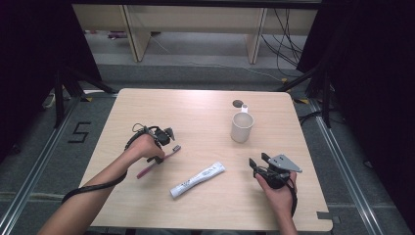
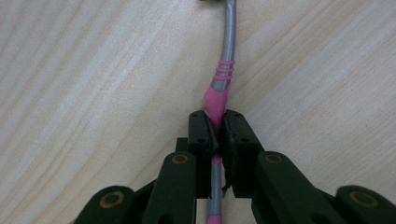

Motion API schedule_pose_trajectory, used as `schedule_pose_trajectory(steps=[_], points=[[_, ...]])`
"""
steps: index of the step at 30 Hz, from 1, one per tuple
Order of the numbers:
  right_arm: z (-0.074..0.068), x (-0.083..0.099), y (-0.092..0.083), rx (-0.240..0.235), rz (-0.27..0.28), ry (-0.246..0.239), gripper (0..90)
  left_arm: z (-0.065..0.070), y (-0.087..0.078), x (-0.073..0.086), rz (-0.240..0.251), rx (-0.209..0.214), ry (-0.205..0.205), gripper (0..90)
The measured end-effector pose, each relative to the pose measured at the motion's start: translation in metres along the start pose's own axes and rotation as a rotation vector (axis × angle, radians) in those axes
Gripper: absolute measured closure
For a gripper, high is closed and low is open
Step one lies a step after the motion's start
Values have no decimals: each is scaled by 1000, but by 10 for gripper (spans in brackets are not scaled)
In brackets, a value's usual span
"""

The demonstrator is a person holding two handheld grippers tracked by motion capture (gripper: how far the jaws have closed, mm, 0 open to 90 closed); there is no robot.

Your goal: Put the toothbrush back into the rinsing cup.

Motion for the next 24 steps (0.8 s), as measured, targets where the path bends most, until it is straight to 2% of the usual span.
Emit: schedule_pose_trajectory(steps=[1,3,4,6,9,10,11,12,15,16,17,19,22,23,24], points=[[0,0,0,0,1,1,433,2,0,-1,26,5,-20,820],[0,0,0,2,3,-4,432,1,-2,0,52,9,-12,821],[0,0,0,2,3,-3,432,2,-4,0,62,16,-27,821],[0,0,0,2,4,-4,432,-1,-8,2,97,13,-8,821],[0,0,0,3,3,-5,432,-3,-14,5,143,12,-24,821],[-3,1,1,0,0,31,433,-4,-16,6,157,10,-33,820],[-1,0,0,5,-6,0,433,-5,-17,7,176,8,-48,821],[0,1,-1,4,-13,-7,432,-6,-18,7,192,1,-59,821],[-1,0,0,4,-11,-8,432,-11,-24,9,256,-25,-87,821],[-1,0,0,4,-11,-9,432,-12,-25,8,298,-35,-117,821],[-1,0,0,5,-10,-8,432,-14,-27,8,314,-44,-117,821],[-2,1,0,-5,-22,11,433,-17,-31,9,372,-64,-147,821],[-1,0,0,5,-9,-9,432,-21,-35,11,431,-82,-183,821],[-2,1,0,-3,-15,5,433,-23,-35,11,464,-91,-201,821],[-1,1,-1,3,-14,-3,433,-25,-36,12,480,-96,-214,821]])
Point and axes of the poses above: each handheld gripper's, and its own axes: y roughly forward along the jaws, x roughly out of its underside, z roughly to its right, the point moved 6 cm from there along y, roughly forward along the jaws, and after that the axes turned 5 degrees about y, right-handed, at the moved point
